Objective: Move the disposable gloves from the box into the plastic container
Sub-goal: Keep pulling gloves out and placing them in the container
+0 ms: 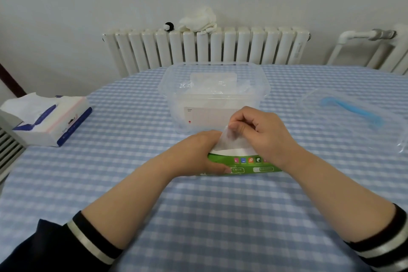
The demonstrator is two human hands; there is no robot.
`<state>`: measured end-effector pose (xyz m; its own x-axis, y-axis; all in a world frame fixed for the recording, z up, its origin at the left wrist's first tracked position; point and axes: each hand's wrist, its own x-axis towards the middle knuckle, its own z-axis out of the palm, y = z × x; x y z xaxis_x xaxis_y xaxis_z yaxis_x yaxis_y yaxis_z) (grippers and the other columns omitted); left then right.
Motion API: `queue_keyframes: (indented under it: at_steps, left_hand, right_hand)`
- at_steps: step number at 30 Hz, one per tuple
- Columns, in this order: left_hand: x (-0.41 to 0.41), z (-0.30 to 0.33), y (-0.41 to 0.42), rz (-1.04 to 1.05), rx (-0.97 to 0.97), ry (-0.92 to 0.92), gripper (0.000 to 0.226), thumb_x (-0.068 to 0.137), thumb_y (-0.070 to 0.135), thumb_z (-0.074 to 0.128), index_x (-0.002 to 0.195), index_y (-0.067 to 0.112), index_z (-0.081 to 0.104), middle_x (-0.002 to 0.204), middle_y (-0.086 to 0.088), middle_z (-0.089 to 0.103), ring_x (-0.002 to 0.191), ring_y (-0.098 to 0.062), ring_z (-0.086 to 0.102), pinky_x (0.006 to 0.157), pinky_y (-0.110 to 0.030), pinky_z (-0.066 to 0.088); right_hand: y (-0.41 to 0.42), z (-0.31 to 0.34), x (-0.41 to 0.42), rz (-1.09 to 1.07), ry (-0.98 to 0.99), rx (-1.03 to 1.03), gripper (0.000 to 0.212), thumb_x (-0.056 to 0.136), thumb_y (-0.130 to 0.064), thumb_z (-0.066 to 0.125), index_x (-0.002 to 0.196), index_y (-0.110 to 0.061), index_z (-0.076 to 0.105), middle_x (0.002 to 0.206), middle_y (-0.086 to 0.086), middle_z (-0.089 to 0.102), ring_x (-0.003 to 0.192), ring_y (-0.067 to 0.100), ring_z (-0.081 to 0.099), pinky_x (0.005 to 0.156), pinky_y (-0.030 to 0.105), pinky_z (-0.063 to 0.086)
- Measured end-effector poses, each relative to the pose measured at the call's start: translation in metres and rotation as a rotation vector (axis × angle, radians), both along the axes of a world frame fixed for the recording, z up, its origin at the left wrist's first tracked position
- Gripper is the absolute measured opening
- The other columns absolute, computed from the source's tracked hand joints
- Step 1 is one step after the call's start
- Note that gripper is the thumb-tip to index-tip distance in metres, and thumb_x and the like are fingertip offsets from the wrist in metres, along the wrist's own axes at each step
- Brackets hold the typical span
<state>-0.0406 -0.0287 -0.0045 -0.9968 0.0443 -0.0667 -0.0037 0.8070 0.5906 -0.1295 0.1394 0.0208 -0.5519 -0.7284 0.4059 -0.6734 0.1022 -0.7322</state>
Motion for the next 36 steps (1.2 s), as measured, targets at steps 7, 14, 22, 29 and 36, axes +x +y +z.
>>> queue_keyframes:
  at_steps: [7,14,22,29,36]
  left_hand:
    - [0.001,-0.002,0.005,0.005,-0.016,0.004,0.046,0.075,0.036,0.081,0.112,0.028,0.054,0.105,0.016,0.058,0.092,-0.004,0.056,0.077,-0.016,0.047]
    - [0.0,-0.003,0.007,-0.007,-0.011,-0.009,0.05,0.072,0.034,0.083,0.113,0.027,0.055,0.105,0.014,0.057,0.092,-0.006,0.056,0.078,-0.02,0.049]
    - [0.001,0.004,-0.003,-0.048,0.078,-0.127,0.094,0.066,0.048,0.084,0.145,0.038,0.033,0.136,0.023,0.04,0.127,-0.001,0.04,0.109,-0.024,0.034]
    - [0.005,0.05,-0.017,0.037,1.117,0.168,0.136,0.032,0.084,0.073,0.139,0.003,0.046,0.137,-0.014,0.057,0.133,-0.031,0.049,0.11,-0.037,0.041]
    - [-0.016,0.1,-0.01,0.286,0.737,0.278,0.061,0.068,0.058,0.071,0.113,0.018,0.061,0.101,0.001,0.076,0.096,-0.017,0.072,0.089,-0.036,0.055]
  right_hand:
    - [-0.019,-0.002,-0.001,0.045,0.295,0.204,0.015,0.096,-0.034,0.046,0.087,-0.027,0.056,0.071,-0.015,0.061,0.064,0.005,0.056,0.061,0.016,0.041]
    - [-0.034,0.007,-0.003,0.033,0.148,-0.134,0.013,0.097,-0.016,0.046,0.087,-0.024,0.052,0.068,-0.02,0.055,0.058,0.0,0.052,0.059,0.01,0.037]
    - [-0.022,0.088,-0.025,-0.08,-0.095,-0.627,0.013,0.102,-0.011,0.044,0.097,-0.021,0.048,0.056,-0.005,0.059,0.04,0.013,0.042,0.042,0.022,0.033]
    - [-0.017,0.069,-0.034,-0.081,-0.119,-0.207,0.035,0.099,-0.009,0.049,0.123,-0.034,0.047,0.066,-0.012,0.066,0.05,0.013,0.043,0.055,0.018,0.04]
    - [-0.01,0.068,-0.043,-0.102,-0.054,-0.074,0.038,0.097,-0.023,0.056,0.128,-0.041,0.044,0.076,-0.007,0.066,0.072,-0.008,0.056,0.081,0.025,0.038]
